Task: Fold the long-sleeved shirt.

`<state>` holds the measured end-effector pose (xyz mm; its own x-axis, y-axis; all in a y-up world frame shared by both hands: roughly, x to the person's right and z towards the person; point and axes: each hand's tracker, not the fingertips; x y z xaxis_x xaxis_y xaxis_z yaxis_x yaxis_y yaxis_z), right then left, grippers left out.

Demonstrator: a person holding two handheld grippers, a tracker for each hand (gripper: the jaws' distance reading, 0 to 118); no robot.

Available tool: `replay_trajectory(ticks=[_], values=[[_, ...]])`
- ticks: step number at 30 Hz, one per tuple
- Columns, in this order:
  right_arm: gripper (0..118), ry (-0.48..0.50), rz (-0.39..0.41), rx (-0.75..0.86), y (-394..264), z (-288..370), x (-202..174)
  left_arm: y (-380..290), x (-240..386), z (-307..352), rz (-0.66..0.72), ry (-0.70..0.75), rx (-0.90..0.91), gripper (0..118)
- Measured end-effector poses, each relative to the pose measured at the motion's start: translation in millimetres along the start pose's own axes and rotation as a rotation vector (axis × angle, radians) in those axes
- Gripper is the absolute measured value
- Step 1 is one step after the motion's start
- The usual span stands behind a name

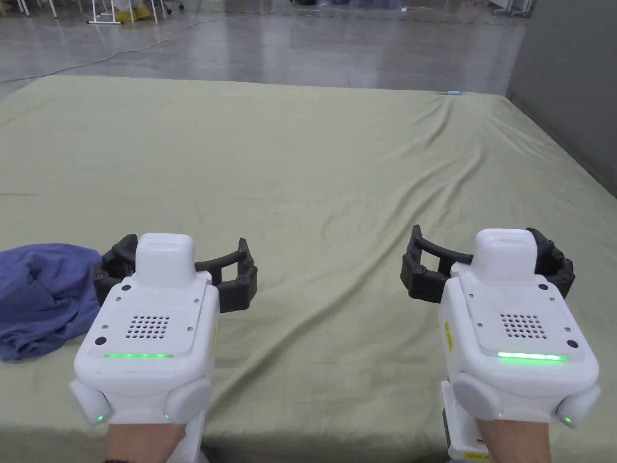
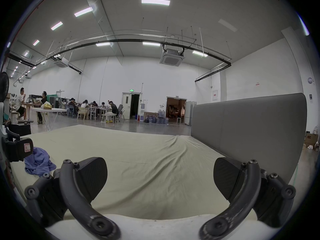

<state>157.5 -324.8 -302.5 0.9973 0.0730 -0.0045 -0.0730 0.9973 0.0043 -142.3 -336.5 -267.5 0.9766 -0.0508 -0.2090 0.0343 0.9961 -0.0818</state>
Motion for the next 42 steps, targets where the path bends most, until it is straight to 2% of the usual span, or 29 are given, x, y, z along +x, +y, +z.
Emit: replay_trajectory(ticks=[22,42], values=[[118,-0.014,-0.015,-0.006,1.0,-2.9,1.1,0.9,1.5,-2.7,-0.014,-0.001,-0.006,118],[118,-0.016,0.001,-0.003,-1.6,-1.8,-0.3,-1.2,-3.4,0.0,0.02,0.01,0.004,118]])
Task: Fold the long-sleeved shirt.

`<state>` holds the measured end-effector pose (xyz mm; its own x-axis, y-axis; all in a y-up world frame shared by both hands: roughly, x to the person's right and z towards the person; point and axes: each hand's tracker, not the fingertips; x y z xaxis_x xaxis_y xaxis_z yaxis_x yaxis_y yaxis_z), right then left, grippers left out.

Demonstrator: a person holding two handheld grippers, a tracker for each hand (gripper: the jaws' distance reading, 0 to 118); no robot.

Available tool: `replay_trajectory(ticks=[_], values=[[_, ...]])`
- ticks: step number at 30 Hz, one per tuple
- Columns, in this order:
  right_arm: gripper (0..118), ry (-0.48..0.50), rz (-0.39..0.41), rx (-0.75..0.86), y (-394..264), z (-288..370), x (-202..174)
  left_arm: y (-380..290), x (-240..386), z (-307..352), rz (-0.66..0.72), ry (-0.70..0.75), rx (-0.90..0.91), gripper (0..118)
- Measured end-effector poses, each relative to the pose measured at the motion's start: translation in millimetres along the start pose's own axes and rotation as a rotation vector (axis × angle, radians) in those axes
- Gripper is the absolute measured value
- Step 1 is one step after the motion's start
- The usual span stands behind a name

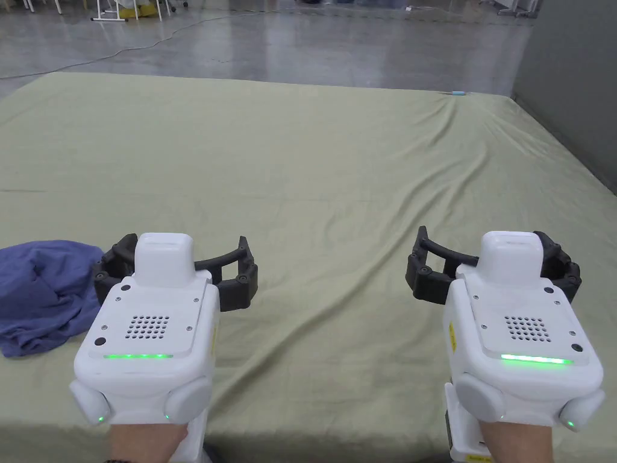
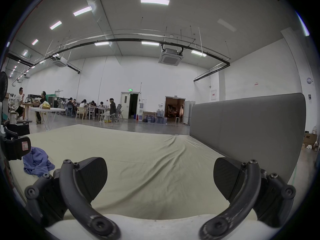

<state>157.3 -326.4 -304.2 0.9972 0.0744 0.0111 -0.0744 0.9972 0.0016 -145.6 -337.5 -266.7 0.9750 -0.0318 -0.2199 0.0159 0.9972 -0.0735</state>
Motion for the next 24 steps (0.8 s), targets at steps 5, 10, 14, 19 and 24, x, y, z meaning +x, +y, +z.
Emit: replay_trajectory(ticks=[5,10,14,19,24], values=[[118,-0.007,0.007,0.01,0.3,0.4,-0.2,-0.8,1.9,0.2,-0.018,0.022,0.01,118],[118,-0.006,0.01,0.012,0.8,1.4,1.1,-0.4,5.6,-1.4,-0.036,0.032,-0.001,118],[118,-0.018,0.011,0.011,0.1,1.4,2.4,-1.9,7.4,-1.4,-0.029,0.028,-0.001,118],[118,-0.036,-0.001,-0.002,0.7,0.7,4.7,0.4,7.4,0.4,-0.019,0.023,0.01,118],[118,-0.036,0.006,0.004,0.4,2.2,4.0,2.3,5.8,1.2,0.008,0.029,0.011,118]])
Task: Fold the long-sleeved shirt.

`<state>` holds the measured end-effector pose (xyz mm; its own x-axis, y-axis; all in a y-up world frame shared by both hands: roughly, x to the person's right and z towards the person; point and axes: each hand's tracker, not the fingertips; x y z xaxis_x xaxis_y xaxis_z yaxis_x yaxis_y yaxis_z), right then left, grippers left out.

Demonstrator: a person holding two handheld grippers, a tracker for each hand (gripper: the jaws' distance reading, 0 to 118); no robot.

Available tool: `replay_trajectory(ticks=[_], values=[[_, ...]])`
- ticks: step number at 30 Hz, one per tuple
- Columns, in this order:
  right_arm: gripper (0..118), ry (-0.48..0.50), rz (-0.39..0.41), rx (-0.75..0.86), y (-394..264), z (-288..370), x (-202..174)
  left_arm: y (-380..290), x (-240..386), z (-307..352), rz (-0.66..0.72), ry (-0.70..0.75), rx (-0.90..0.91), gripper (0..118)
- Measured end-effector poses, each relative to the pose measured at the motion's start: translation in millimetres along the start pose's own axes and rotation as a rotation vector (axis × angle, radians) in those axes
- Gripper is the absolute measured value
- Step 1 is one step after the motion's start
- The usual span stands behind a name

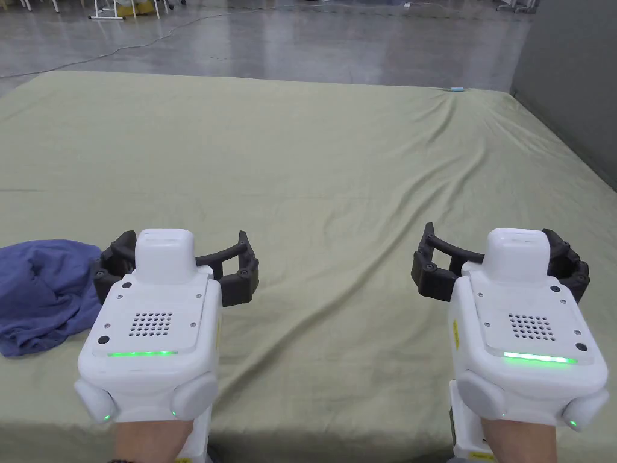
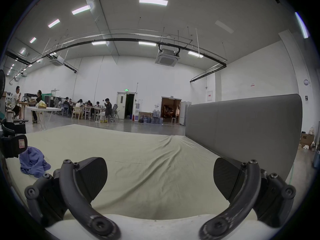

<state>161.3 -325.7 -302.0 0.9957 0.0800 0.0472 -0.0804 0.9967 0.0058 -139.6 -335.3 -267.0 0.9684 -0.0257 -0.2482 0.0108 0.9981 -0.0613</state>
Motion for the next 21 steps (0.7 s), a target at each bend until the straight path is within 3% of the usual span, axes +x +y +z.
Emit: replay_trajectory(ticks=[12,21], values=[[118,0.051,-0.007,-0.011,2.4,-1.2,1.0,-0.1,2.1,2.5,-0.032,-0.033,0.019,118],[118,0.038,0.019,0.002,2.7,-0.9,-0.2,1.7,1.6,0.4,-0.038,-0.043,0.027,118]])
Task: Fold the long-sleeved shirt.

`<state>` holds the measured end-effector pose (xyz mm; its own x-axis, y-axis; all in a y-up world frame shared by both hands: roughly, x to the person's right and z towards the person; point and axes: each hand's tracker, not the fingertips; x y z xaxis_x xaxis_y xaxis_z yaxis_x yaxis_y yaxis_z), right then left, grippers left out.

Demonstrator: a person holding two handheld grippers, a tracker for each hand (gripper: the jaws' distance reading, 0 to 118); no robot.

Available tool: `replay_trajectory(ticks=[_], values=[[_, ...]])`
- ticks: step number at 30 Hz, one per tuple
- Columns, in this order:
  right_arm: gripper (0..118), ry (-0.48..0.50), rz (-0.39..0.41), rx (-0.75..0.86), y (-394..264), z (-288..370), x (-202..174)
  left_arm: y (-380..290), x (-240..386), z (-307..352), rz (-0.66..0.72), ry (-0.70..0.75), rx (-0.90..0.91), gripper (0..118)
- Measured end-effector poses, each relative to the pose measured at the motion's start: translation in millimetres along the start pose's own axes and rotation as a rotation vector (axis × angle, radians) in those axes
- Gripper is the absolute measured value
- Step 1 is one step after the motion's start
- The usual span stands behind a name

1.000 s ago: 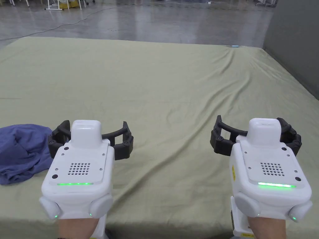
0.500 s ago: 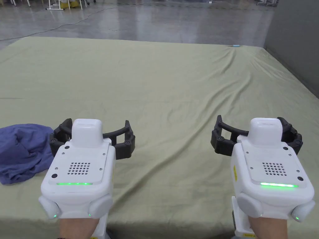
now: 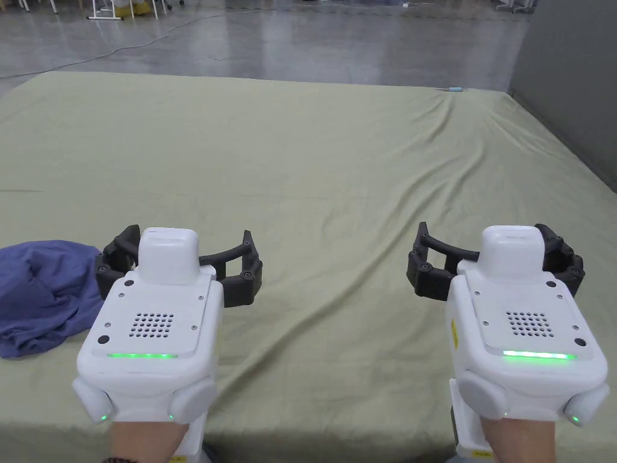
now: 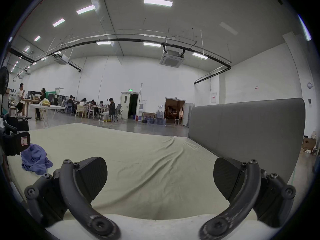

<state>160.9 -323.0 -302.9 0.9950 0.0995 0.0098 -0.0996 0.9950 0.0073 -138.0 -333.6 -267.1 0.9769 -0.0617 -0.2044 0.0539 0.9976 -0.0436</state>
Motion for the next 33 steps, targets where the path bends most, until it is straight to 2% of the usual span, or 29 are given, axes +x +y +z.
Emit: replay_trajectory(ticks=[30,33], values=[[118,-0.01,-0.013,-0.017,1.0,-1.0,3.3,0.8,0.7,-4.0,0.004,0.001,-0.044,118],[116,0.004,-0.046,-0.025,0.9,1.1,5.8,2.5,-0.9,-2.1,0.023,0.018,-0.059,116]])
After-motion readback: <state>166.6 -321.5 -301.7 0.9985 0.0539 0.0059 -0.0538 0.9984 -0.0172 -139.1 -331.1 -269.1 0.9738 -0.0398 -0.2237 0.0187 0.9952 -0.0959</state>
